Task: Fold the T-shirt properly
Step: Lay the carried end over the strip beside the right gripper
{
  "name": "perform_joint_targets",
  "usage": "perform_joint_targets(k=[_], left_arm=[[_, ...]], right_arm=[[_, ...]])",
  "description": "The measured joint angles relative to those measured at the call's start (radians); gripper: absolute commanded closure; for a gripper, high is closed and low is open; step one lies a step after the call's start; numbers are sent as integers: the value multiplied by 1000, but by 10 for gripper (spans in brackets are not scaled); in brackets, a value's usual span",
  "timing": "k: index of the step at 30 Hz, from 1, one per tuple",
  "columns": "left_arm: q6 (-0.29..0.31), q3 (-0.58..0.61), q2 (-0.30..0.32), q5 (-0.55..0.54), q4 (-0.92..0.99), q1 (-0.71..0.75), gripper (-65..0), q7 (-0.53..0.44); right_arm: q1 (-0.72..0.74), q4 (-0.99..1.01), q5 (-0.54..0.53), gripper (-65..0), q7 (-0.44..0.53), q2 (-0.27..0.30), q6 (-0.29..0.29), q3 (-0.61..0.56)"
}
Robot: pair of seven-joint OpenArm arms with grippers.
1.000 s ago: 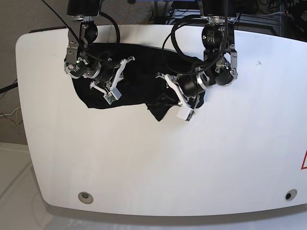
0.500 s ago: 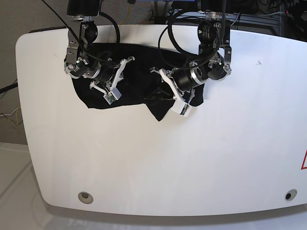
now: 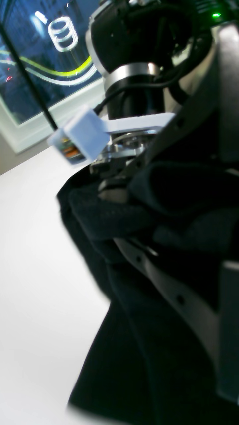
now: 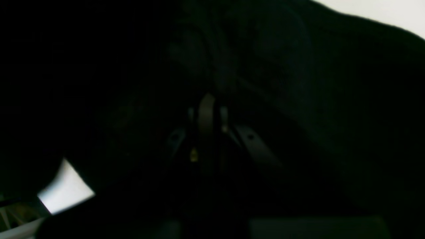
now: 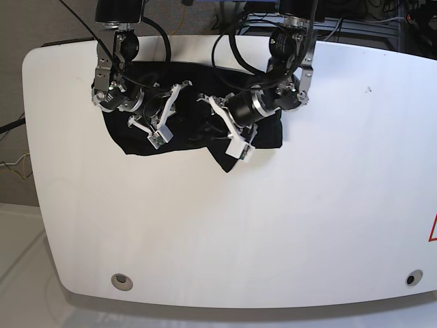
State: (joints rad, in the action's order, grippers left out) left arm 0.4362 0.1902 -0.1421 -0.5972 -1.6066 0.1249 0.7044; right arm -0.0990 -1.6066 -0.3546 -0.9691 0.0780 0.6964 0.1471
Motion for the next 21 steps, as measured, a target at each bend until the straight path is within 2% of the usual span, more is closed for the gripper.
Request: perform_joint_targets(k=[6,9,13,16,18,21], left_arm=[[-63,111,66,-2,17,-1,-48,-111],[-88,148,89,-2,17,-2,-150,-127],[-107,166,92,-6,16,0,-380,-132],[-108,166,92,-10,16,1,-503,-138],[-110,166,93,-8,10,1,-553,-138],[-116,161,94,-8,-18,8,-571,-142]], right_arm=[[-3,0,0,0,1,0,0,0],[-9,0,0,0,9,0,0,1],[-16,0,-5,0,20,0,0,2],[-16,0,-8,0,20,0,0,2],[-16,0,-8,0,19,0,0,2],[-17,0,-8,0,19,0,0,3]])
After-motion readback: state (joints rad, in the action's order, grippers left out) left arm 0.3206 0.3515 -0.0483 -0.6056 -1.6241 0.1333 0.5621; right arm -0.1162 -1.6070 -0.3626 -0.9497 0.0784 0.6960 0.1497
